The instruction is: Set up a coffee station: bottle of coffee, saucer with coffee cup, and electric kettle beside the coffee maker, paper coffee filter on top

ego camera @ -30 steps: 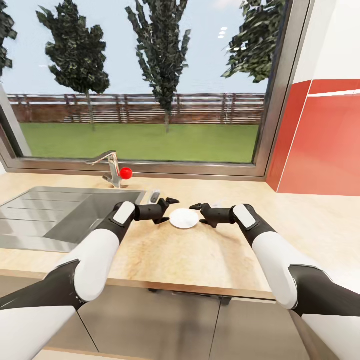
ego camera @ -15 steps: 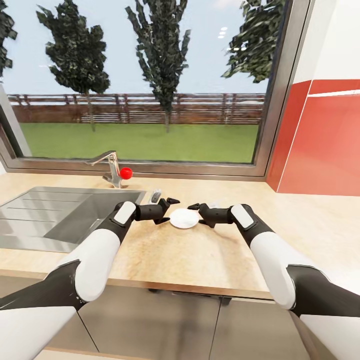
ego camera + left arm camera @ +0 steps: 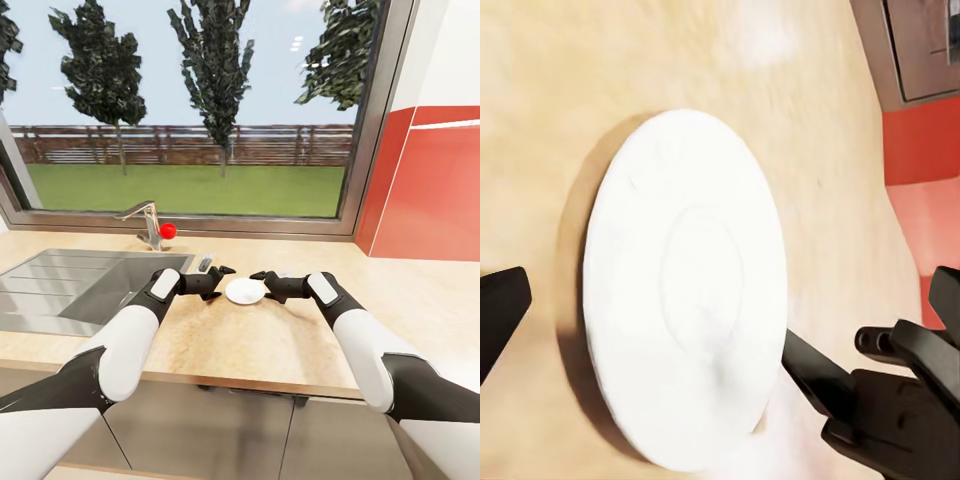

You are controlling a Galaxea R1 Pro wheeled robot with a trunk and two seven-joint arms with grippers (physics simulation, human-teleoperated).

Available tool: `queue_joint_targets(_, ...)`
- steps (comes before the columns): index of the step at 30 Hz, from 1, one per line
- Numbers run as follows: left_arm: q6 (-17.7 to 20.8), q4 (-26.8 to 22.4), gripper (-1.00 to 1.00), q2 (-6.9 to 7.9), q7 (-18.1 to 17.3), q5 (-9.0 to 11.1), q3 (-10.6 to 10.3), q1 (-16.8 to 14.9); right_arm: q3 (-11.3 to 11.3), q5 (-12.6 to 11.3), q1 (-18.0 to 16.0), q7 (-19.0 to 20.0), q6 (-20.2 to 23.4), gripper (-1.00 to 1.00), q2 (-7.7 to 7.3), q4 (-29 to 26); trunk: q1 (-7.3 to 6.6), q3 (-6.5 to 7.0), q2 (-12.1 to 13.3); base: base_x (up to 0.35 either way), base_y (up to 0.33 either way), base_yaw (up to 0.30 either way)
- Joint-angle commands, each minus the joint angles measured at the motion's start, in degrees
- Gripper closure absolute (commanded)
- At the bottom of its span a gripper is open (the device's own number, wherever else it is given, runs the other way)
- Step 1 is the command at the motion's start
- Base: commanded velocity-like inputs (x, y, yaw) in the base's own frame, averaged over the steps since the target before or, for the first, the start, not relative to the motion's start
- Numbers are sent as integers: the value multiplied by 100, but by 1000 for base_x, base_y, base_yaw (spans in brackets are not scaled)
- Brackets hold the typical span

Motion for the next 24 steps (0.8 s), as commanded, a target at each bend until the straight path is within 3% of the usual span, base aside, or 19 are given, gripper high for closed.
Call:
queue_joint_targets(1, 30, -3, -100, -5, -25, -51, 49, -5, -29, 128, -1, 15, 34, -100, 6, 4, 0, -7, -3, 0, 0, 0)
queue_joint_targets(10, 27, 7, -100, -6, -2, -51, 52, -5, -30, 128, 3, 15, 34, -100, 6, 6, 0, -7, -3, 0, 0, 0)
queue_joint_targets(15, 26, 3, -100, -25, 503, -46, 40, -5, -30, 128, 4, 15, 34, -100, 6, 5, 0, -7, -3, 0, 0, 0)
queue_joint_targets(24, 26, -8, -100, -39, 761, -39, 38, -5, -30, 128, 3, 15, 34, -100, 6, 6, 0, -7, -3, 0, 0, 0)
